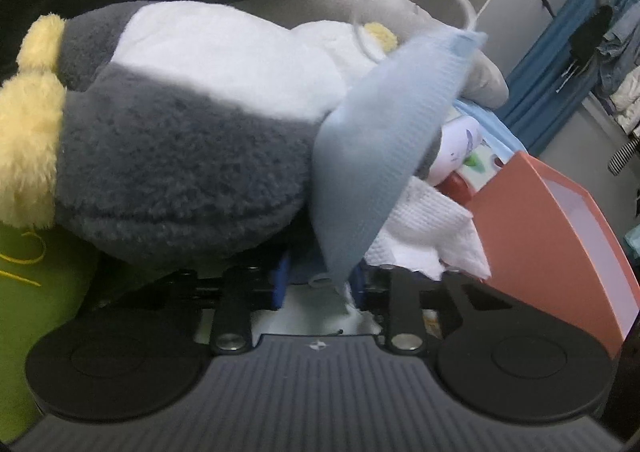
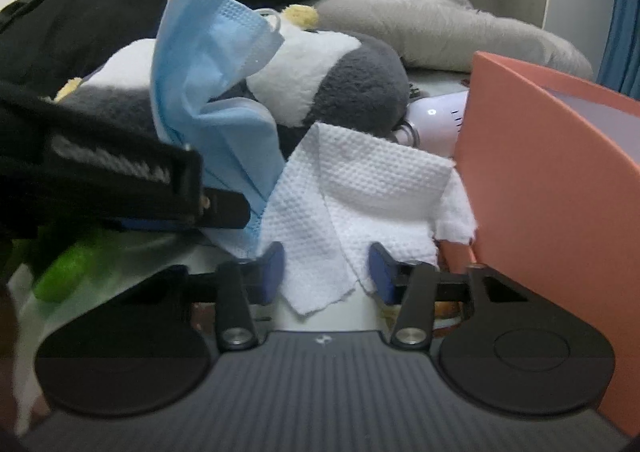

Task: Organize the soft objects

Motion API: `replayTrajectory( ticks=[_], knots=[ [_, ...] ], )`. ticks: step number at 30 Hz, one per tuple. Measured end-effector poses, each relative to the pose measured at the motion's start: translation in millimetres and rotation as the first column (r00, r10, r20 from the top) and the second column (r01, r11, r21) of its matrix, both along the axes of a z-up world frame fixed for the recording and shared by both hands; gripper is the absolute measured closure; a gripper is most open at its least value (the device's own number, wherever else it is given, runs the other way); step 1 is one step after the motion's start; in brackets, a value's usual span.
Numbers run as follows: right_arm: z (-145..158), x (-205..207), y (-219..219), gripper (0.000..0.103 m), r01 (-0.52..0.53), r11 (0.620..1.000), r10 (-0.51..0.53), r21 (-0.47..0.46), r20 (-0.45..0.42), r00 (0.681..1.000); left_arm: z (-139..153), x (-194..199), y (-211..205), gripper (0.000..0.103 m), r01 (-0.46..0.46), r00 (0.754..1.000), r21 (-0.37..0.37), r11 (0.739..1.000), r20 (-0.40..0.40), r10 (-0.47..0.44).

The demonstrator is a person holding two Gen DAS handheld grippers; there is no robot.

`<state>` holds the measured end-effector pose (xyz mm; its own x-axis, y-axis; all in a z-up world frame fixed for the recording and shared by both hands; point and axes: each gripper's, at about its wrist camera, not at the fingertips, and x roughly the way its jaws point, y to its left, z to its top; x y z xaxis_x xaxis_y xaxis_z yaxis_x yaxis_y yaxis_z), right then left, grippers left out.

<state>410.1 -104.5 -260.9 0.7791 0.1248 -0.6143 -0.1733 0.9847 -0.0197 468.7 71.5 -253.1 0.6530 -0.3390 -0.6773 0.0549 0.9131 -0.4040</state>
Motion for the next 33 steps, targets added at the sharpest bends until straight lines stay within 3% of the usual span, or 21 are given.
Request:
replayTrajectory(
  ticks=[3, 5, 13, 22, 33],
  knots=[
    [1, 0, 1, 0.088, -0.009, 1.000, 0.009, -0.001, -0.009, 1.000, 2, 1, 0, 0.092, -0.008, 1.000, 0.017, 1.000, 0.003, 0.008],
    [3, 0, 0, 0.096, -0.002, 1.000, 0.002, 0.000, -0.020, 1.000, 6, -2, 0, 0.095, -0.011, 1.000, 0.031, 0.999, 0.007, 0.011],
    [17, -30, -6, 0.098, -0.003, 0.999, 0.005, 0.035, -0.037, 0.999, 33, -27, 2, 0.098, -0.006, 1.000, 0.065, 0.998, 0.028, 0.004],
    [25, -85, -8, 0.098, -0.053, 0.998, 0.055, 0.046, -0.052, 0.997, 47, -89, -1, 0.098, -0.017, 1.000, 0.083, 0.996, 0.021, 0.015],
    [33, -145, -21, 0.098, -0.111, 0.993, 0.113, 0.033, -0.065, 0.991, 48, -160, -12, 0.098, -0.012, 1.000, 0.084, 0.996, 0.003, 0.012]
  ],
)
